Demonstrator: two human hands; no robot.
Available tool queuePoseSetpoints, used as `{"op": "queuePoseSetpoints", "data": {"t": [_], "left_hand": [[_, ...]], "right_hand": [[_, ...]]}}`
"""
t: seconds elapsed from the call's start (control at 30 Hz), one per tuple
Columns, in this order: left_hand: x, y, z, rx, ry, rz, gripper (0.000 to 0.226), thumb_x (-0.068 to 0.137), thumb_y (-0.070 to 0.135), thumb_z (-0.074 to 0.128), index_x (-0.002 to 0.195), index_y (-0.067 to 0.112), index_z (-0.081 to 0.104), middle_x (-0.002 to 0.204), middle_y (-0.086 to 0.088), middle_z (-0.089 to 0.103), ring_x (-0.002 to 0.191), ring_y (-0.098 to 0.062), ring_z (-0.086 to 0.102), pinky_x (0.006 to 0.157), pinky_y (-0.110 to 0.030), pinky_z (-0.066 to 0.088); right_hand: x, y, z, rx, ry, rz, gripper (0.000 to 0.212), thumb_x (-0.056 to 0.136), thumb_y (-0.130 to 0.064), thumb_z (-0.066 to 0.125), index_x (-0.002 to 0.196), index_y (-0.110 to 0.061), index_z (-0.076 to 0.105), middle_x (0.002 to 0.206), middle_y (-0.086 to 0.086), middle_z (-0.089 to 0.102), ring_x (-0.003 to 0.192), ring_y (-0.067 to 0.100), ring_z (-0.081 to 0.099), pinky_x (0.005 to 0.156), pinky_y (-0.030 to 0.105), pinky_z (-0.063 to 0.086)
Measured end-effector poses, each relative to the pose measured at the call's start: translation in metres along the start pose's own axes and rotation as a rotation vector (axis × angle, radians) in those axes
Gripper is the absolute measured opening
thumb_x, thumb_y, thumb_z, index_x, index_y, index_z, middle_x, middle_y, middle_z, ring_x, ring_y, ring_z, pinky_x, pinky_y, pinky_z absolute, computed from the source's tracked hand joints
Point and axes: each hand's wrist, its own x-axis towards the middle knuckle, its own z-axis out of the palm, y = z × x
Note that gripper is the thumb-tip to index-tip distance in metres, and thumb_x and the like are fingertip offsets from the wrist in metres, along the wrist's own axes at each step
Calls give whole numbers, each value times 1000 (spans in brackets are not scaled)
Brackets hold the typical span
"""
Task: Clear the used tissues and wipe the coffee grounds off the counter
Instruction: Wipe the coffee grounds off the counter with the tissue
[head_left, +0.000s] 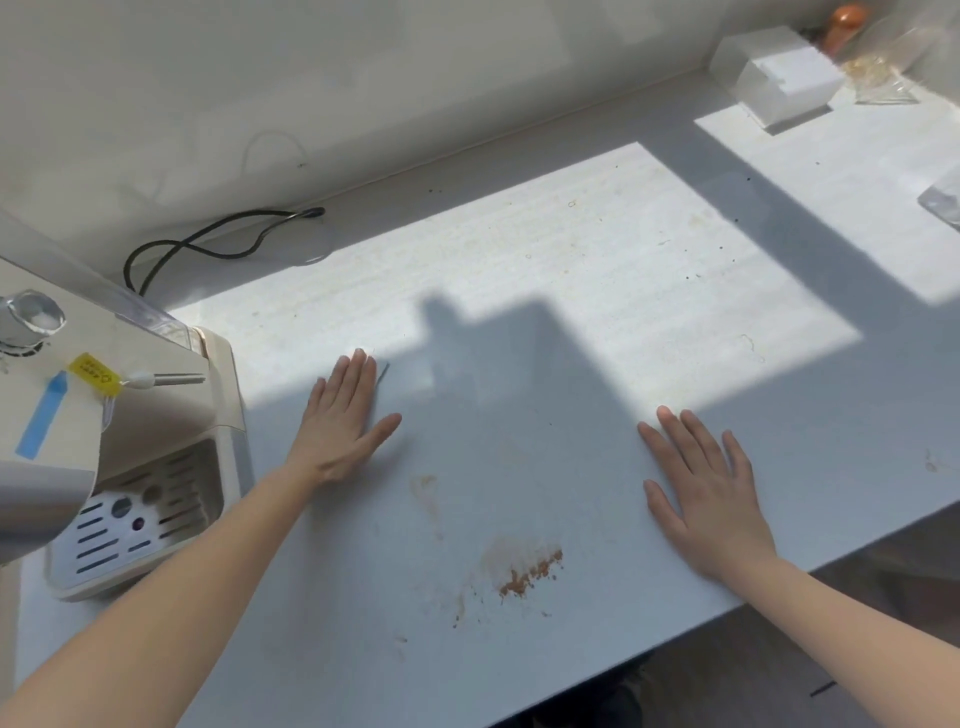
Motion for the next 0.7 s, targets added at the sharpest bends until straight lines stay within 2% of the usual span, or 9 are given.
{"op": "queuePoseSetpoints", "data": {"t": [0.1, 0.27, 0.57, 0.7], "left_hand": [[-1, 13, 3, 51, -66, 155, 95, 74, 82, 3, 143, 23, -22, 155, 7, -24, 142, -9, -25, 116, -32, -14], [-34, 66, 24, 55, -126, 339, 89, 81, 77, 12, 144, 26, -24, 154, 7, -28, 139, -7, -30, 113, -29, -20], [-125, 127, 59, 6, -201, 412, 88, 85, 74, 24, 144, 30, -24, 154, 11, -29, 141, -9, -27, 113, -35, -18], [-132, 130, 58, 25, -198, 383, 83, 87, 72, 20, 143, 31, -25, 155, 11, -27, 140, -6, -28, 112, -33, -20]], "right_hand": [[0, 0, 0, -5, -2, 1, 61, 91, -46, 24, 149, -28, 18, 158, -5, 16, 146, 15, 8, 117, 46, 7], [-1, -1, -2, -8, -9, 13, 61, 91, -46, 23, 149, -28, 19, 158, -4, 18, 145, 14, 8, 116, 45, 6], [-2, -3, -9, 5, -34, 25, 62, 90, -47, 18, 149, -29, 18, 158, -4, 18, 145, 13, 8, 116, 44, 3], [-2, -3, -8, 3, -33, 16, 62, 90, -49, 16, 149, -30, 15, 158, -5, 16, 146, 12, 6, 117, 43, 1]]}}
